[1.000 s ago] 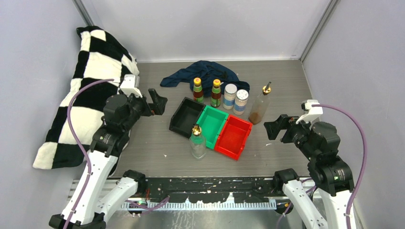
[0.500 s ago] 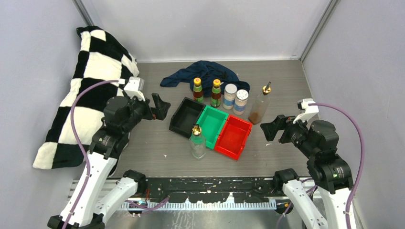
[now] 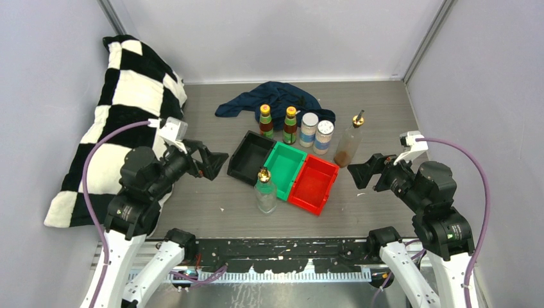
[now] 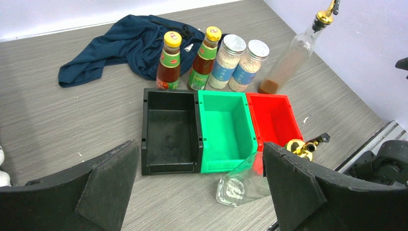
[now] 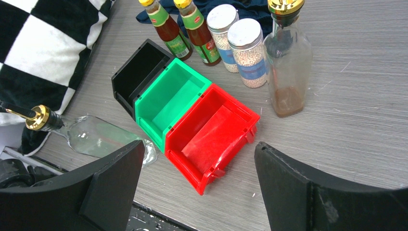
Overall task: Organize the condiment bottles
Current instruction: Pick up the bottle from the center of the board.
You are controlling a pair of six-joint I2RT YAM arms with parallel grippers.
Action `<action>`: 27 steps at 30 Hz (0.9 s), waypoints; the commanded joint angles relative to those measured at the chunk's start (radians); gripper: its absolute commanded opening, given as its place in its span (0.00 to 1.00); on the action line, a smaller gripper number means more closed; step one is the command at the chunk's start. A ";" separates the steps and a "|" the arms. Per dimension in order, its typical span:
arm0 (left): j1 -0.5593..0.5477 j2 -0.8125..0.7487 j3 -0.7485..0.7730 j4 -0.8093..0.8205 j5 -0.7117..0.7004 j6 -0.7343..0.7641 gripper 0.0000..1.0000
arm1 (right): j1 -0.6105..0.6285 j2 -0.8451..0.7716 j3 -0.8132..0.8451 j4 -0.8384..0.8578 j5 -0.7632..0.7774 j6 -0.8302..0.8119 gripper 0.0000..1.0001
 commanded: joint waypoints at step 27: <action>-0.006 -0.230 -0.138 0.060 0.304 -0.064 0.99 | 0.006 -0.019 -0.006 0.076 -0.031 0.025 0.91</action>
